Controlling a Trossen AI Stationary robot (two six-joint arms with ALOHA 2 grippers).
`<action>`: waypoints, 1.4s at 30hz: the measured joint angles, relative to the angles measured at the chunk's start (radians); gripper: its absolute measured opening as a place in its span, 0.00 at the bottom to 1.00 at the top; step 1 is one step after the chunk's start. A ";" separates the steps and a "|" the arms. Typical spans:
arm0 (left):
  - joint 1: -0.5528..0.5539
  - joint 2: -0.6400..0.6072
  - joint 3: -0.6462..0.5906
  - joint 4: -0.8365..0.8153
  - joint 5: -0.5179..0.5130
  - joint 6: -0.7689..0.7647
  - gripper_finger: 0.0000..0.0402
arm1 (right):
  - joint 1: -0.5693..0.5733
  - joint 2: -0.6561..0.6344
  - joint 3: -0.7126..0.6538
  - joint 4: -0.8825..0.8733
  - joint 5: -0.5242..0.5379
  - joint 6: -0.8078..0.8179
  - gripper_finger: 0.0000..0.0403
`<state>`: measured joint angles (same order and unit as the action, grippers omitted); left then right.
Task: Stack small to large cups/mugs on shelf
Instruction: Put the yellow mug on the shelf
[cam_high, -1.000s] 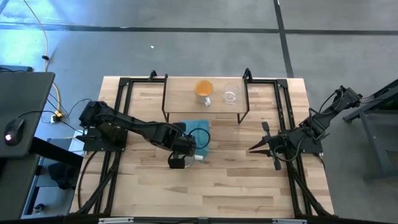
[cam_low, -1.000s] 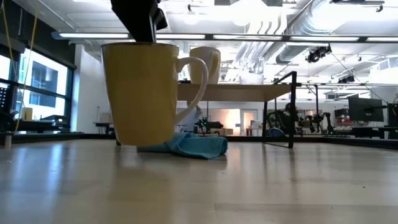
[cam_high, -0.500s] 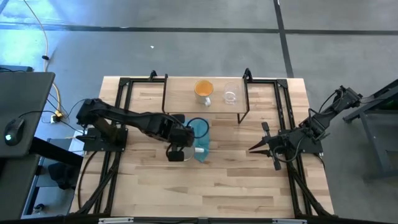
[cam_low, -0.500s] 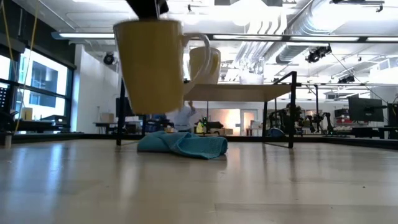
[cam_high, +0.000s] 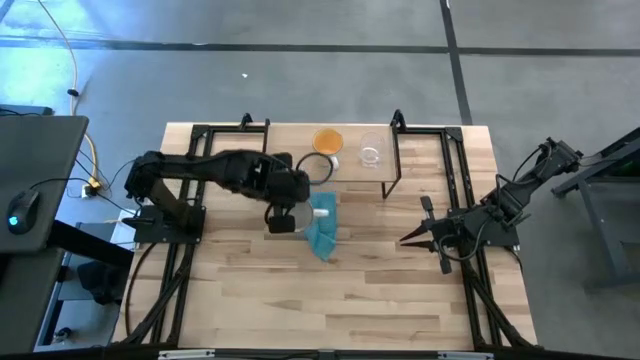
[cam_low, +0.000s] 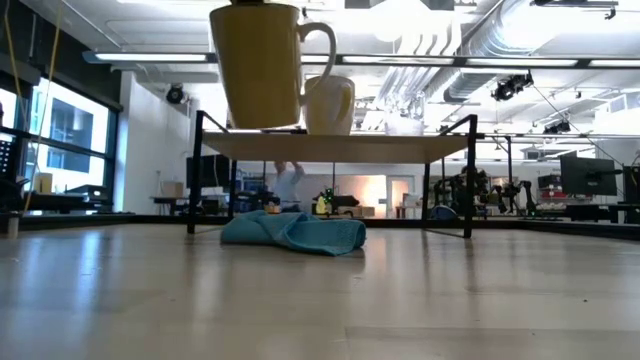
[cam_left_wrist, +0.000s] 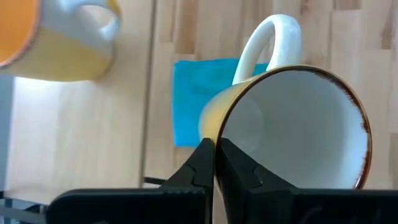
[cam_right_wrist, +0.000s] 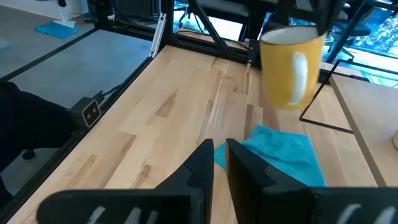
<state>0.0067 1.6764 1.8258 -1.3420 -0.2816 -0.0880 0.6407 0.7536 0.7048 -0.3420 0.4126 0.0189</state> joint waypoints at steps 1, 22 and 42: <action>0.013 0.000 0.007 -0.004 0.002 0.007 0.00 | 0.000 0.000 0.000 0.000 0.000 0.000 0.08; 0.251 -0.006 0.033 -0.060 0.099 0.150 0.00 | 0.000 0.000 0.000 -0.020 0.000 0.003 0.08; 0.434 -0.008 0.211 -0.120 0.133 0.244 0.00 | 0.000 0.000 0.000 -0.020 0.005 0.004 0.08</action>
<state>0.4405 1.6687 2.0364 -1.4622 -0.1485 0.1556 0.6403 0.7534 0.7048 -0.3620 0.4172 0.0225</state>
